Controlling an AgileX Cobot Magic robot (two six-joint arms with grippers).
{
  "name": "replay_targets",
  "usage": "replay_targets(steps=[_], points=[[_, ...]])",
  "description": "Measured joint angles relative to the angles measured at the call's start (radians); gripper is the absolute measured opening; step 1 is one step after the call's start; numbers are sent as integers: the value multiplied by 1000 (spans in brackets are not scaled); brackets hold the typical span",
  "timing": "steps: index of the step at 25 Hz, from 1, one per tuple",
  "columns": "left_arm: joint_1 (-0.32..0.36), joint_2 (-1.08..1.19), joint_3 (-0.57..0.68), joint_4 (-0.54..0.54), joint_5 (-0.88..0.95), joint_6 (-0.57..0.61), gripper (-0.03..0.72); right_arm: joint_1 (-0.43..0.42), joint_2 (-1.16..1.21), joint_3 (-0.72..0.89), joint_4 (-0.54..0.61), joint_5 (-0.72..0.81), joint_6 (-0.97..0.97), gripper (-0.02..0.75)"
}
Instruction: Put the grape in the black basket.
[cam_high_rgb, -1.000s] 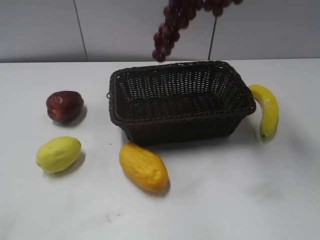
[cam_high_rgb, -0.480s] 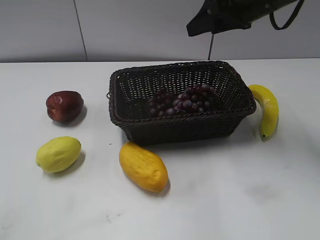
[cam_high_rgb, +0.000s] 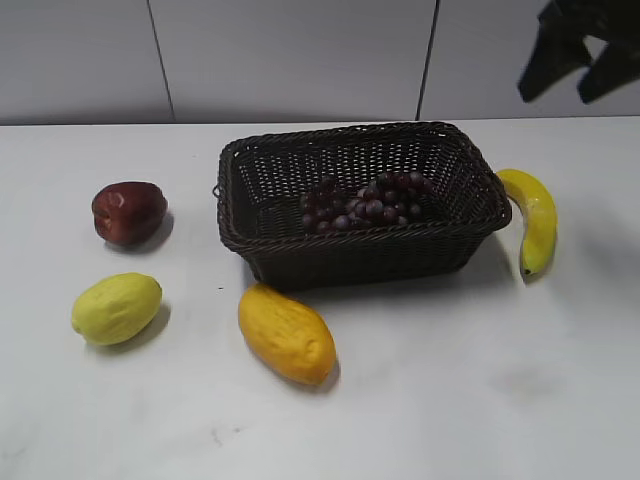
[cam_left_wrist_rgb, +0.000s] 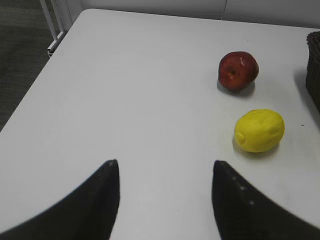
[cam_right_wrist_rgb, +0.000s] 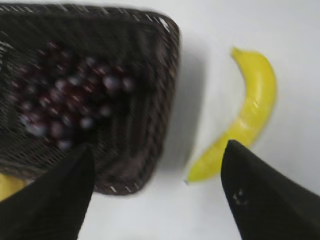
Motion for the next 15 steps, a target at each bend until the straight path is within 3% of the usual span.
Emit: replay_targets(steps=[6,10,15], points=[[0,0,0,0,0,0,552,-9,-51,36,-203,87,85,583],[0,0,0,0,0,0,552,-9,-199,180,-228,88,130,575],[0,0,0,0,0,0,552,-9,-478,476,-217,66,137,574]])
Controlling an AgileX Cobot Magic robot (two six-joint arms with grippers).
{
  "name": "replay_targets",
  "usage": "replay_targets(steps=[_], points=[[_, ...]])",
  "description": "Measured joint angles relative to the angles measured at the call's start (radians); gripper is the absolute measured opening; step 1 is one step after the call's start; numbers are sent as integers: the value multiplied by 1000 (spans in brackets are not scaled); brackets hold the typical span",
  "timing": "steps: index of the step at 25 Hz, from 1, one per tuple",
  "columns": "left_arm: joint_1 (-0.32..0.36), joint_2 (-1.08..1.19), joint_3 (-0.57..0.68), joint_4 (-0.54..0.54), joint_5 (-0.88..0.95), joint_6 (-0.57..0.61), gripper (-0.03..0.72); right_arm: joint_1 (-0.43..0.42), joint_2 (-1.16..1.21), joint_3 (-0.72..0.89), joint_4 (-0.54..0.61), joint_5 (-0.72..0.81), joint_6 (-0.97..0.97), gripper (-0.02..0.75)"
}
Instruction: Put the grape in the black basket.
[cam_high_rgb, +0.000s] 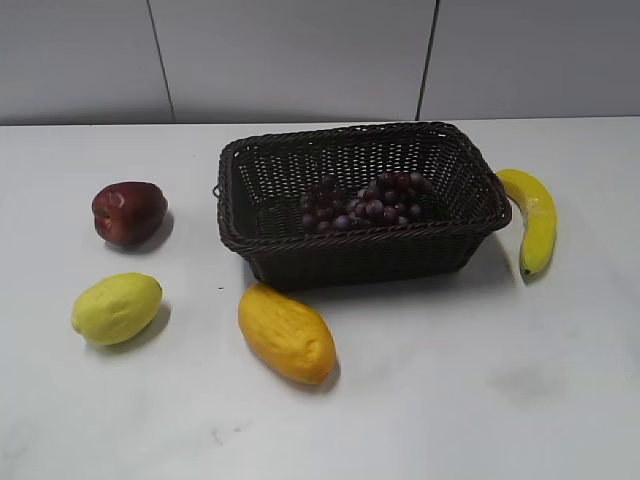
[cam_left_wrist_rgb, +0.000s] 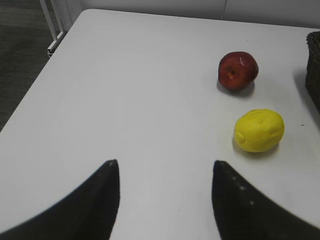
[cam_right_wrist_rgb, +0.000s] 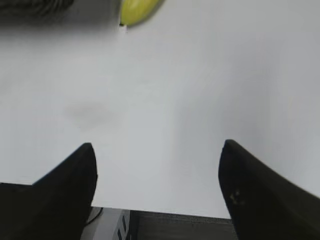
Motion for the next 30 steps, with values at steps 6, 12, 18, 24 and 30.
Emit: replay_targets(steps=[6,12,18,24,30], points=[[0,0,0,0,0,0,552,0,-306,286,9,-91,1,574],[0,0,0,0,0,0,552,0,-557,467,13,-110,1,574],[0,0,0,0,0,0,552,0,-796,628,20,-111,-2,574],[0,0,0,0,0,0,552,0,-1037,657,25,-126,-4,574],[0,0,0,0,0,0,552,0,-1278,657,26,-130,-5,559]])
